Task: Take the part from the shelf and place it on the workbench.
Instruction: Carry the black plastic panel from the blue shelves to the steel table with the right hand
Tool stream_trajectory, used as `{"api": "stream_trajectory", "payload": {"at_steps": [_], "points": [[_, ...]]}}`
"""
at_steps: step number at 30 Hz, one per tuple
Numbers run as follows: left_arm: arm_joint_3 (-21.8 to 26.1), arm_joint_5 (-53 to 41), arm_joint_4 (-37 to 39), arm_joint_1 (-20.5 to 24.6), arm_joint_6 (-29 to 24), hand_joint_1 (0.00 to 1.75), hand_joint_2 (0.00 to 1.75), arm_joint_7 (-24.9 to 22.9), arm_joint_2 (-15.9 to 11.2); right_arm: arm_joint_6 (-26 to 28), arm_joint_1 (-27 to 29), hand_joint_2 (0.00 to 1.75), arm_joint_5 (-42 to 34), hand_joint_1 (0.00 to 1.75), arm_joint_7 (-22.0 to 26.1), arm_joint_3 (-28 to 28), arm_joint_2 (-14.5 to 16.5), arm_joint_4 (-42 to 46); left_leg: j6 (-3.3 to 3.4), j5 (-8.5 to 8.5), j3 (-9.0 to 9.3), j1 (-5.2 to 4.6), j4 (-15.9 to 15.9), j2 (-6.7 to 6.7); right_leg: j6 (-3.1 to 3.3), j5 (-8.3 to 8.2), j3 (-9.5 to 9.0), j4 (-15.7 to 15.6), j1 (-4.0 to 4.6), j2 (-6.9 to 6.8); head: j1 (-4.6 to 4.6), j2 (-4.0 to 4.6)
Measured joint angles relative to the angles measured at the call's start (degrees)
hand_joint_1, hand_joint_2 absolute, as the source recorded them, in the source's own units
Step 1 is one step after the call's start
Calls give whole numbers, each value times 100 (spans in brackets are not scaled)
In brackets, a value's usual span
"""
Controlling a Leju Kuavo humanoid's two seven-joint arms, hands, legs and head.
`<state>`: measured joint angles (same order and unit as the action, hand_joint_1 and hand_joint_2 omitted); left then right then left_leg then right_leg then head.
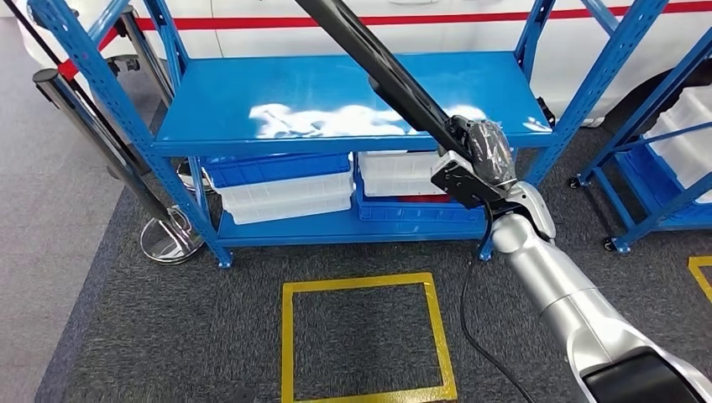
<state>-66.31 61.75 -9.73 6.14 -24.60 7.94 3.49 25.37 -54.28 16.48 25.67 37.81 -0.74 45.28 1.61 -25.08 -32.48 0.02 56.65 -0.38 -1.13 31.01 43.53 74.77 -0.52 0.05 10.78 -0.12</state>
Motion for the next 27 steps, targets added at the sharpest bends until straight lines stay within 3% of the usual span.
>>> {"api": "stream_trajectory", "payload": {"at_steps": [1, 3, 5, 7, 9, 10, 12, 14, 15, 16, 18, 20, 21, 24, 25, 27], "points": [[0, 4, 0, -1, -2, 0, 175, 0, 0, -3, 37, 175, -7, 175, 22, 0, 0, -33, -6, 48, -93, -2, 28, 0, 11, -132, -63, 85, 0, 0, 0, -1], [0, 4, 0, -2, -5, 0, 175, 0, 1, -11, 86, 175, -26, 175, 52, -3, 0, -92, -29, 130, -274, -3, 103, 2, 47, -452, -466, -288, 2, 0, 0, -1], [0, 3, 0, -1, -5, 0, 175, 2, 0, -16, 98, 175, -43, 175, 69, -24, -2, -129, -72, 187, -399, -22, 179, 7, 92, -361, -1018, -1066, 27, 3, -1, -1], [0, 2, 0, -4, -9, 0, 175, 9, -1, -9, 120, 175, -52, 175, 90, -61, -8, -156, -129, 262, -461, -34, 206, 9, 143, -180, -1266, -1513, 53, 8, 1, -2], [0, 4, 0, -17, -20, 0, 175, 31, -2, 14, 186, 175, -68, 175, 109, -91, -17, -193, -194, 284, -511, -26, 221, 17, 229, -227, -1225, -1581, 39, -3, 0, -1], [0, 8, 0, -27, -28, 0, 175, 48, -2, 36, 235, 175, -84, 175, 128, -107, -21, -210, -230, 183, -563, -21, 310, 23, 278, -271, -1188, -1591, 30, -10, 0, -1], [1, 16, 0, -43, -46, 0, 175, 85, -2, 112, 339, 175, -137, 175, 199, -149, -25, -242, -294, -237, -747, 1, 796, 28, 349, -359, -1102, -1604, 24, -21, -1, -1], [2, 20, 0, -44, -56, 0, 175, 102, -2, 211, 436, 175, -196, 175, 283, -215, -25, -273, -333, -632, -948, 15, 1530, 26, 371, -439, -1003, -1599, 39, -25, 0, -1], [2, 20, 0, -41, -58, 0, 175, 106, -2, 246, 478, 175, -216, 175, 309, -250, -26, -288, -336, -677, -975, 16, 1765, 26, 373, -478, -957, -1597, 48, -26, 0, -1], [1, 20, 0, -40, -59, 0, 175, 106, -2, 269, 514, 175, -230, 175, 325, -280, -26, -300, -325, -615, -912, 15, 1813, 26, 374, -512, -915, -1593, 59, -26, 0, -1], [0, 20, 0, -44, -63, 0, 175, 104, -2, 283, 562, 175, -238, 175, 335, -319, -28, -311, -254, -314, -491, -1, 1286, 30, 373, -570, -854, -1587, 84, -16, 0, 0], [0, 20, 1, -38, -68, 0, 175, 103, -7, 293, 571, 175, -239, 175, 339, -361, -31, -311, -137, -212, 9, -36, 497, 23, 344, -622, -814, -1587, 92, -9, 1, 0], [1, 21, 2, -32, -72, 0, 175, 104, -10, 313, 571, 175, -244, 175, 341, -384, -33, -311, -95, -227, 156, -56, 239, 19, 317, -649, -798, -1588, 84, -12, 0, 0], [2, 30, 2, -28, -96, 0, 175, 104, -9, 600, 670, 175, -300, 175, 424, -500, -51, -302, -37, -186, 241, -72, -3, 9, 209, -712, -768, -1596, 61, -23, 1, -1], [2, 40, 2, -31, -114, 0, 175, 103, -4, 772, 751, 175, -339, 175, 506, -576, -69, -289, -18, -135, 244, -55, -55, 6, 175, -663, -742, -1546, 63, -19, 1, 0], [2, 82, 2, -39, -155, 0, 175, 103, 7, 1105, 944, 175, -448, 175, 722, -794, -128, -246, 10, -45, 219, -17, -125, 3, 114, -363, -560, -1133, 45, -6, -1, 0]]}}
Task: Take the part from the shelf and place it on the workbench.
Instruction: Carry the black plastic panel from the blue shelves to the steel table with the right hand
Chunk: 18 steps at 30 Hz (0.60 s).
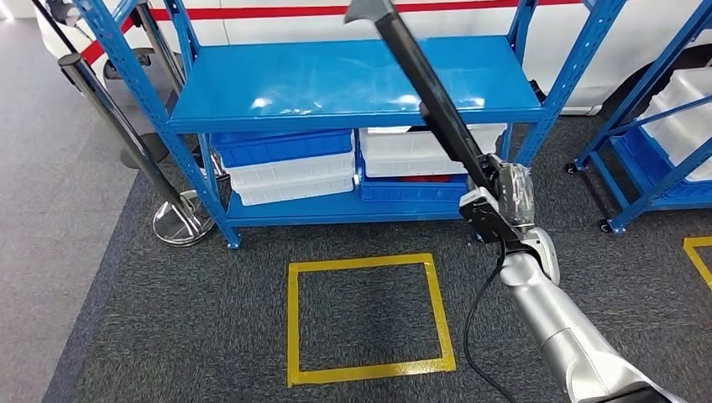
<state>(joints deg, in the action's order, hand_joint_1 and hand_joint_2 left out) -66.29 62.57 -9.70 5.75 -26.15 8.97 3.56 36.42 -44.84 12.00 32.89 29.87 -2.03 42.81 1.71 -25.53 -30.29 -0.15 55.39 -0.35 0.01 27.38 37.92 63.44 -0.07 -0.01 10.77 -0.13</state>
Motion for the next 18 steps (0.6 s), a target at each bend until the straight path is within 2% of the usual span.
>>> {"api": "stream_trajectory", "payload": {"at_steps": [2, 3, 4, 5, 7, 8, 10, 12, 13, 14, 15, 17, 18], "points": [[0, 35, 0, -9, -25, 0, 175, 0, 13, 220, 216, 175, -103, 175, 209, -250, -81, 45, 16, 38, -64, 4, 10, -2, -64, 372, 296, 695, -41, 5, 1, 0], [0, 40, 0, -17, -29, 0, 175, -1, 20, 277, 331, 175, -132, 175, 297, -377, -130, 69, 12, 47, -94, 8, 28, -9, -96, 460, 393, 952, -62, 3, 1, 0], [0, 39, 0, -24, -33, 0, 175, -2, 25, 305, 452, 175, -141, 175, 369, -512, -175, 107, 6, 48, -125, 17, 59, -27, -125, 437, 395, 1012, -84, 0, 0, 0], [0, 39, 0, -31, -34, 0, 175, -4, 29, 317, 564, 175, -134, 175, 420, -648, -210, 158, -10, 42, -157, 28, 101, -54, -151, 318, 295, 861, -105, -16, 0, 0], [0, 40, 0, -33, -34, 0, 175, -3, 35, 322, 716, 175, -58, 175, 439, -896, -248, 288, -68, 2, -227, 39, 213, -143, -180, 18, -76, 180, -124, -152, -1, -1], [0, 40, 0, -29, -35, 0, 175, 3, 38, 326, 754, 175, 3, 175, 415, -981, -255, 350, -104, -27, -263, 27, 279, -194, -157, -73, -205, -100, -124, -225, 2, -1], [0, 39, 0, -19, -34, 0, 175, 37, 40, 336, 828, 175, 138, 175, 324, -1102, -270, 465, -166, -60, -305, -5, 351, -284, -71, -90, -252, -280, -96, -272, 6, 0], [0, 37, 0, -16, -28, 0, 175, 72, 41, 344, 916, 175, 250, 175, 187, -1197, -301, 559, -217, -76, -317, -5, 372, -346, 17, -132, -216, -279, -94, -167, 9, 0], [0, 33, 0, -15, -23, 0, 175, 80, 40, 345, 947, 175, 294, 175, 112, -1243, -320, 603, -246, -133, -339, 5, 419, -318, 56, -152, -202, -284, -101, -128, 9, 1], [0, 31, 0, -14, -20, 0, 175, 82, 40, 345, 966, 175, 329, 175, 46, -1281, -337, 649, -274, -249, -392, 18, 552, -257, 92, -174, -184, -293, -108, -85, 9, 0], [0, 31, 0, -15, -17, 0, 175, 79, 40, 345, 976, 175, 357, 175, -15, -1311, -352, 695, -297, -432, -496, 28, 813, -177, 124, -196, -164, -299, -113, -39, 10, 0], [0, 34, 0, -21, -15, 0, 175, 60, 39, 345, 994, 175, 389, 175, -110, -1357, -391, 763, -310, -824, -774, 34, 1538, -64, 164, -227, -125, -299, -97, 63, 9, -1], [0, 37, 0, -24, -16, 0, 175, 46, 38, 345, 1016, 175, 412, 175, -158, -1378, -413, 785, -302, -931, -884, 34, 1835, -46, 176, -240, -110, -298, -82, 121, 9, -1]]}}
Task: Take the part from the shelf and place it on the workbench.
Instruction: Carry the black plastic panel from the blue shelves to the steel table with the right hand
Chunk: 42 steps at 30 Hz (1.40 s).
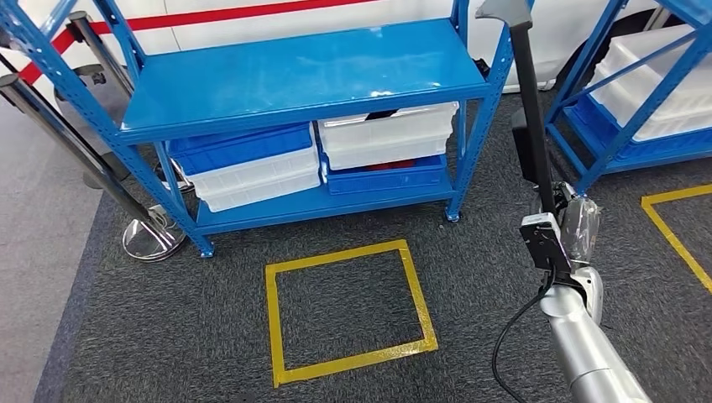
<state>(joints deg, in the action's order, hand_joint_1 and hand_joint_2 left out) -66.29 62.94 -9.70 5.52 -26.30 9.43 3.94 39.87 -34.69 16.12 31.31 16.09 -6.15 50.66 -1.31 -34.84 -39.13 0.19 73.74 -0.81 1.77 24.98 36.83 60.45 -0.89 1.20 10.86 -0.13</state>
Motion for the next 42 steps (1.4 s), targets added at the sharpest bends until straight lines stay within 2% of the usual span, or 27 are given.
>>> {"api": "stream_trajectory", "payload": {"at_steps": [1, 2, 3, 5, 7, 9, 10, 12, 14, 16, 17, 19, 20, 22, 24, 25, 27, 29, 30, 31, 32, 34, 36, 38, 40, 41, 42], "points": [[0, 1, 0, -1, -1, 0, 175, -17, -1, 0, 27, 175, 30, 175, -47, -23, -28, 13, 21, 4, -25, -3, 107, 10, 6, -13, 10, 0, 17, 61, 0, 0], [0, 1, 0, -2, -2, 0, 175, -32, -1, 1, 53, 175, 70, 175, -95, -48, -58, 24, 58, 111, 46, -12, 6, 27, 8, -26, 16, 0, 35, 129, 0, 1], [0, 2, 0, -1, -2, 0, 175, -44, -1, 1, 71, 175, 123, 175, -141, -68, -86, 33, 113, 296, 207, -24, -290, 71, 7, -39, 18, 0, 52, 199, 0, 1], [1, 6, 3, -4, -1, 0, 175, -55, -16, 4, 71, 175, 301, 175, -236, -121, -132, 51, 272, 609, 576, -46, -1029, 320, -12, -73, 30, -5, 59, 329, -2, 1], [1, 9, 9, -11, 2, 0, 175, -47, -34, 9, 56, 175, 597, 175, -318, -228, -184, 59, 363, 701, 741, -72, -1396, 494, -74, -124, 72, -16, 16, 440, -3, 0], [0, 13, 11, -14, 6, 0, 175, -30, -36, 14, 52, 175, 923, 175, -360, -387, -253, 43, 368, 742, 775, -85, -1518, 415, -157, -187, 109, -49, -13, 539, -1, 0], [1, 16, 11, -16, 8, 0, 175, -19, -35, 16, 35, 175, 1101, 175, -369, -481, -299, 19, 359, 786, 802, -75, -1609, 352, -187, -195, 127, -56, -9, 488, 0, 0], [2, 20, 11, -27, 11, 0, 175, 10, -33, 18, -109, 175, 1583, 175, -402, -687, -402, -103, 352, 892, 842, -51, -1778, 208, -245, -19, 256, 163, 12, 216, -3, 1], [2, 21, 11, -45, 16, 0, 175, 31, -36, 17, -349, 175, 2119, 175, -446, -910, -484, -315, 353, 924, 818, -56, -1797, 66, -313, 337, 536, 774, -9, -25, -7, 1], [2, 27, 11, -57, 20, 0, 175, 35, -38, 17, -553, 175, 2505, 175, -470, -1131, -556, -554, 343, 919, 779, -48, -1759, -79, -382, 490, 713, 1241, -52, -77, -6, 1], [2, 41, 11, -57, 20, 0, 175, 34, -38, 17, -637, 175, 2674, 175, -487, -1237, -591, -660, 326, 907, 762, -37, -1730, -145, -413, 422, 662, 1202, -77, -101, -6, 1], [2, 77, 11, -54, 26, 0, 175, 26, -39, 17, -810, 175, 3051, 175, -537, -1427, -643, -810, 267, 855, 727, -14, -1636, -282, -467, 159, 313, 619, -110, -262, -7, 0], [2, 93, 12, -48, 31, 0, 175, 23, -46, 17, -904, 175, 3235, 175, -565, -1513, -656, -868, 227, 817, 706, -24, -1575, -344, -462, 62, 149, 317, -105, -391, -7, 0], [2, 101, 14, -35, 45, 0, 175, 20, -55, 18, -1048, 175, 3524, 175, -622, -1647, -672, -956, 159, 756, 681, -58, -1491, -451, -362, 23, 20, 39, -75, -516, -6, 1], [2, 101, 15, -20, 57, 0, 175, 18, -55, 21, -1101, 175, 3741, 175, -663, -1749, -694, -1024, 107, 733, 691, -71, -1478, -549, -232, 12, 47, 57, -55, -406, -6, 2], [2, 99, 15, -13, 65, 0, 175, 17, -55, 22, -1110, 175, 3857, 175, -674, -1789, -707, -1047, 77, 702, 693, -56, -1454, -541, -192, -1, 55, 47, -56, -350, -6, 2], [2, 92, 15, -11, 83, 0, 175, 19, -54, 22, -1123, 175, 4071, 175, -700, -1848, -722, -1071, 26, 499, 608, -15, -1218, -343, -122, -30, 66, 30, -61, -232, -4, 1], [-1, 86, 15, -20, 100, 0, 175, 21, -53, 22, -1116, 175, 4281, 175, -753, -1870, -712, -1073, 10, 120, 331, 4, -552, -74, -78, -51, 85, 26, -52, -106, -2, 0], [-3, 85, 15, -24, 105, 0, 175, 21, -53, 22, -1105, 175, 4389, 175, -785, -1878, -704, -1073, 14, -33, 169, 4, -184, -16, -61, -60, 97, 26, -39, -31, -2, 0], [-6, 82, 15, -24, 109, 0, 175, 21, -52, 22, -1087, 175, 4507, 175, -822, -1894, -696, -1072, 27, -93, 57, 3, 62, 13, -51, -68, 106, 26, -22, 51, -2, 0], [-10, 78, 15, -22, 110, 0, 175, 21, -52, 22, -1063, 175, 4611, 175, -857, -1916, -693, -1070, 52, -43, 31, 0, 111, 27, -46, -75, 111, 27, -6, 132, -2, 0], [-27, 71, 15, -20, 106, 0, 175, 9, -51, 22, -994, 175, 4847, 175, -975, -1962, -693, -1023, 139, 336, 268, -15, -416, 120, -50, -89, 112, 28, 20, 299, -2, 0], [-53, 69, 16, -21, 92, 0, 175, -26, -53, 23, -928, 175, 5064, 175, -1123, -1983, -708, -925, 234, 641, 577, -23, -1094, 390, -79, -116, 128, 27, 20, 446, -3, 0], [-82, 69, 17, -19, 74, 0, 175, -66, -55, 23, -872, 175, 5211, 175, -1242, -1996, -739, -833, 269, 674, 695, -34, -1368, 523, -148, -165, 179, 14, -18, 577, -2, 0], [-105, 69, 17, -16, 58, 0, 175, -98, -54, 25, -780, 175, 5307, 175, -1317, -2008, -819, -738, 279, 704, 732, -33, -1487, 404, -232, -216, 216, -19, -51, 677, -2, 0], [-112, 70, 17, -15, 51, 0, 175, -109, -54, 26, -722, 175, 5348, 175, -1339, -2019, -883, -678, 295, 744, 754, -28, -1559, 338, -262, -195, 237, 1, -43, 601, -3, 0], [-117, 71, 17, -19, 44, 0, 175, -117, -52, 26, -666, 175, 5388, 175, -1354, -2033, -944, -606, 315, 790, 777, -18, -1632, 268, -285, -102, 299, 119, -28, 447, -4, 0]]}}
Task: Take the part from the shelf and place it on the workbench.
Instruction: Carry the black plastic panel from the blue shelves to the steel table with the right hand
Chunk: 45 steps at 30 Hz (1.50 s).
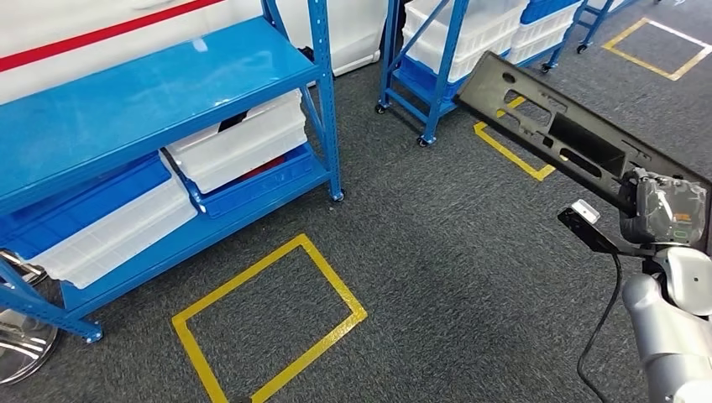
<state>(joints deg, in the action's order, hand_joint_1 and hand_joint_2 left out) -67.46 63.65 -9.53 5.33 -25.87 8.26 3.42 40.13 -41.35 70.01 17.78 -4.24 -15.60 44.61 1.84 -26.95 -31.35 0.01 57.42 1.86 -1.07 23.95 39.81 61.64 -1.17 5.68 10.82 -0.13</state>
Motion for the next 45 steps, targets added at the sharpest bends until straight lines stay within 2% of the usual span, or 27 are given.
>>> {"api": "stream_trajectory", "payload": {"at_steps": [2, 4, 5, 6, 8, 10, 11, 13, 15, 17, 19, 20, 22, 24, 26, 28, 29, 31, 32, 33, 35, 36, 38, 40, 41, 43, 45], "points": [[-9, 0, 1, -16, -13, 0, 175, -11, 1, -1, 116, 175, 69, 175, -25, -39, -88, 176, 29, 49, 17, -7, -74, -146, -37, 340, 258, 558, 20, -368, -3, 1], [-18, 0, 3, -32, -22, 0, 175, -22, 1, -2, 257, 175, 129, 175, -55, -85, -126, 347, 35, 45, 11, -16, -74, -312, -89, 594, 523, 1177, -11, -493, -4, 1], [-22, 0, 4, -34, -24, 0, 175, -27, 1, -2, 349, 175, 172, 175, -75, -111, -145, 438, 30, 37, 11, -15, -71, -397, -118, 590, 543, 1268, -35, -519, -3, 1], [-25, 1, 4, -32, -26, 0, 175, -27, 1, -2, 453, 175, 232, 175, -103, -140, -169, 544, 18, 24, 11, -11, -63, -474, -146, 489, 447, 1132, -60, -554, -3, 1], [-29, 4, 5, -28, -29, 0, 175, -17, -1, -2, 682, 175, 377, 175, -196, -210, -229, 822, -35, -30, 9, -8, -13, -604, -189, 220, 29, 436, -79, -778, -3, 1], [-31, 8, 9, -27, -31, 0, 175, 9, -7, -1, 912, 175, 481, 175, -330, -299, -299, 1167, -111, -105, 4, -34, 68, -712, -120, 107, -248, -70, -45, -957, -2, 1], [-32, 9, 10, -27, -28, 0, 175, 26, -10, 1, 1033, 175, 505, 175, -404, -354, -346, 1351, -145, -133, 8, -50, 91, -761, -63, 125, -275, -138, -20, -973, -2, 1], [-34, 9, 11, -26, -25, 0, 175, 48, -10, 2, 1277, 175, 498, 175, -526, -458, -483, 1687, -196, -175, 23, -50, 104, -847, 40, 119, -261, -135, -9, -843, -2, 1], [-36, 9, 11, -25, -22, 0, 175, 60, -6, 2, 1410, 175, 479, 175, -614, -513, -638, 1932, -242, -328, -22, -19, 260, -690, 111, 104, -262, -154, -23, -721, -1, 1], [-37, 9, 11, -27, -10, 0, 175, 67, -2, 2, 1442, 175, 464, 175, -680, -521, -737, 2100, -262, -682, -268, 14, 866, -388, 166, 91, -264, -164, -26, -578, -1, 1], [-38, 5, 11, -22, 6, 0, 175, 75, -1, -1, 1483, 175, 461, 175, -742, -519, -789, 2206, -256, -976, -607, 21, 1616, -263, 191, 85, -263, -162, -9, -413, -1, 0], [-39, 2, 11, -13, 11, 0, 175, 80, -1, -2, 1525, 175, 474, 175, -777, -517, -815, 2251, -245, -979, -689, 20, 1779, -245, 194, 83, -265, -161, 0, -333, -1, 0], [-49, -7, 11, 0, 21, 0, 175, 90, -1, -2, 1626, 175, 515, 175, -850, -515, -877, 2356, -200, -668, -555, 18, 1445, -182, 189, 76, -270, -153, 7, -168, -1, 1], [-74, -9, 13, -5, 27, 0, 175, 101, -1, -2, 1695, 175, 570, 175, -928, -514, -922, 2458, -140, -278, -225, 24, 674, 83, 163, 61, -259, -141, -1, -7, -1, 1], [-105, -10, 15, -7, 27, 0, 175, 119, -1, -2, 1748, 175, 672, 175, -1028, -510, -966, 2540, -116, -166, -45, 17, 243, 290, 99, 23, -213, -139, -32, 137, -1, 1], [-125, -7, 15, -2, 27, 0, 175, 136, -1, -2, 1813, 175, 811, 175, -1131, -497, -1050, 2601, -84, -157, -4, -2, 147, 221, 0, -40, -171, -179, -75, 269, -1, 1], [-131, -3, 15, 1, 27, 0, 175, 140, 0, -3, 1833, 175, 882, 175, -1178, -487, -1114, 2613, -47, -113, 12, -7, 97, 153, -30, -52, -152, -186, -83, 209, -1, 1], [-134, 7, 15, 2, 27, 0, 175, 135, 4, -9, 1767, 175, 1011, 175, -1292, -431, -1250, 2589, 34, -21, 28, -14, -20, -5, -53, 110, -24, 30, -60, -141, -3, 1], [-135, 9, 15, -1, 29, 0, 175, 129, 7, -20, 1686, 175, 1073, 175, -1365, -379, -1310, 2557, 57, 5, 23, -27, -47, -92, -51, 286, 109, 316, -49, -355, -3, 1], [-137, 10, 15, -7, 33, 0, 175, 122, 8, -37, 1592, 175, 1130, 175, -1445, -311, -1378, 2513, 70, 14, 9, -40, -52, -179, -65, 481, 268, 684, -44, -467, -4, 1], [-139, 11, 15, -15, 46, 0, 175, 110, 8, -91, 1452, 175, 1221, 175, -1593, -165, -1537, 2402, 75, 15, -10, -51, -45, -351, -103, 669, 463, 1227, -63, -523, -4, 1], [-142, 11, 15, -15, 57, 0, 175, 109, 9, -117, 1408, 175, 1267, 175, -1653, -100, -1637, 2346, 73, 12, -14, -51, -41, -425, -122, 619, 417, 1220, -76, -542, -5, 1], [-149, 11, 15, -13, 84, 0, 175, 114, 15, -162, 1341, 175, 1378, 175, -1753, -10, -1852, 2264, 51, -6, -15, -54, -20, -549, -151, 331, 12, 589, -97, -686, -5, 1], [-161, 7, 16, -11, 104, 0, 175, 121, 21, -241, 1227, 175, 1478, 175, -1828, 53, -2066, 2213, -3, -44, -24, -91, 24, -659, -123, 166, -354, -65, -52, -906, -5, 1], [-167, 4, 17, -10, 109, 0, 175, 121, 20, -299, 1144, 175, 1511, 175, -1854, 95, -2163, 2180, -31, -63, -28, -111, 43, -712, -92, 155, -416, -207, -28, -956, -4, 1], [-176, 0, 17, -4, 116, 0, 175, 119, 17, -420, 947, 175, 1540, 175, -1881, 218, -2382, 2077, -74, -88, -26, -127, 58, -835, -17, 157, -381, -226, -12, -845, -4, 1], [-179, 0, 17, 8, 121, 0, 175, 118, 17, -485, 775, 175, 1529, 175, -1880, 340, -2619, 1971, -131, -192, -59, -103, 168, -714, 43, 137, -369, -237, -34, -728, -4, 0]]}}
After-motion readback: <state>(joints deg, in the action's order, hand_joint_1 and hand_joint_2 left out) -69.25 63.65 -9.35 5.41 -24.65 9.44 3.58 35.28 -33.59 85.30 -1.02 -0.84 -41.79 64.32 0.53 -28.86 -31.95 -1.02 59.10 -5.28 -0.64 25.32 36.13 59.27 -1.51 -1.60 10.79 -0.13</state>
